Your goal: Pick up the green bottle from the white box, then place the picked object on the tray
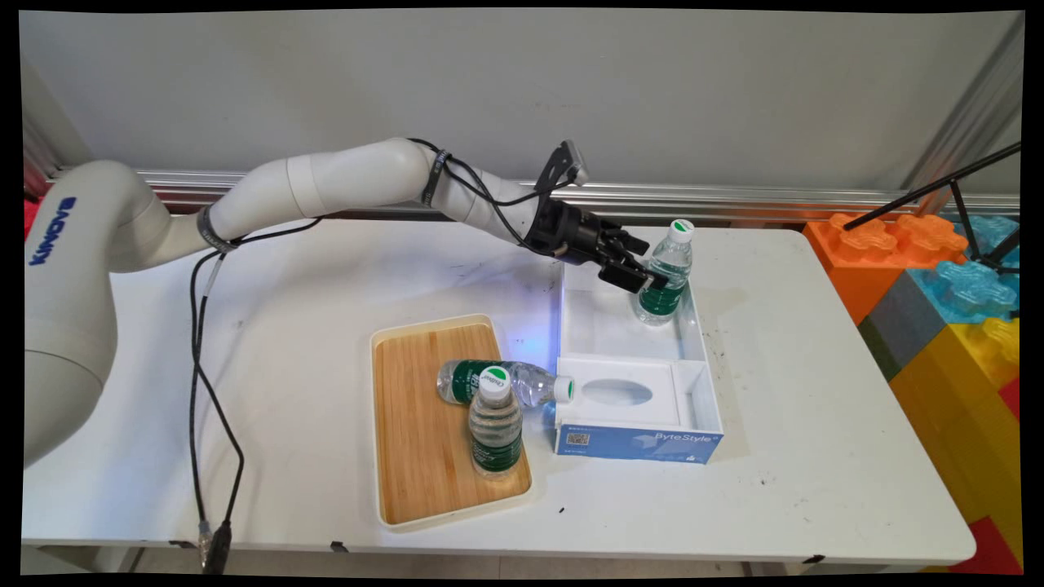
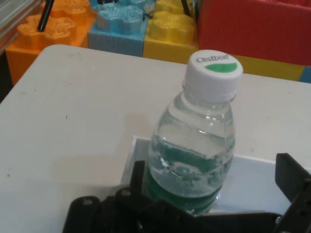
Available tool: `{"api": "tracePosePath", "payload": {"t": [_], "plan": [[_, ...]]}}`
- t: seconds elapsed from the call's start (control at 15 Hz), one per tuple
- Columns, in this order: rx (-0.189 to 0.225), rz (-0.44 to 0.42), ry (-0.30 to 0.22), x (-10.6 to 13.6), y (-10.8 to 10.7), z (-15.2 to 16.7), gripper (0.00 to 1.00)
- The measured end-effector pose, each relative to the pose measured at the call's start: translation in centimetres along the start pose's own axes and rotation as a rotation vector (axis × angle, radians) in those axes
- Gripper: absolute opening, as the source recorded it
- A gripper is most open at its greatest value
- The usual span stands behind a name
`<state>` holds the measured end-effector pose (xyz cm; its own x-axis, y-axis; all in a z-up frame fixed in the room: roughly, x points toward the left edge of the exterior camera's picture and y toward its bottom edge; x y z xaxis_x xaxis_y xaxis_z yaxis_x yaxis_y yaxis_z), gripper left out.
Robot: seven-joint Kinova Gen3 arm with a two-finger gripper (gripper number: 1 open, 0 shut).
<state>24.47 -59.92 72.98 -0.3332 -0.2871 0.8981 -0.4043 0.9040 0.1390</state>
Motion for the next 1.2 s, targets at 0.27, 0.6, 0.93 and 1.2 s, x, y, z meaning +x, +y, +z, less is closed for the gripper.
{"api": "tracePosePath", "payload": {"t": [0.27,0.6,0.93,1.2], "plan": [[0.001,0.003,0.003,0.0,-0.3,0.7,1.00],[0.002,0.008,0.009,0.0,-0.5,1.3,1.00],[0.009,0.015,0.021,0.1,-0.7,1.7,0.00],[0.009,0.013,0.027,0.1,-0.8,1.8,0.00]]}}
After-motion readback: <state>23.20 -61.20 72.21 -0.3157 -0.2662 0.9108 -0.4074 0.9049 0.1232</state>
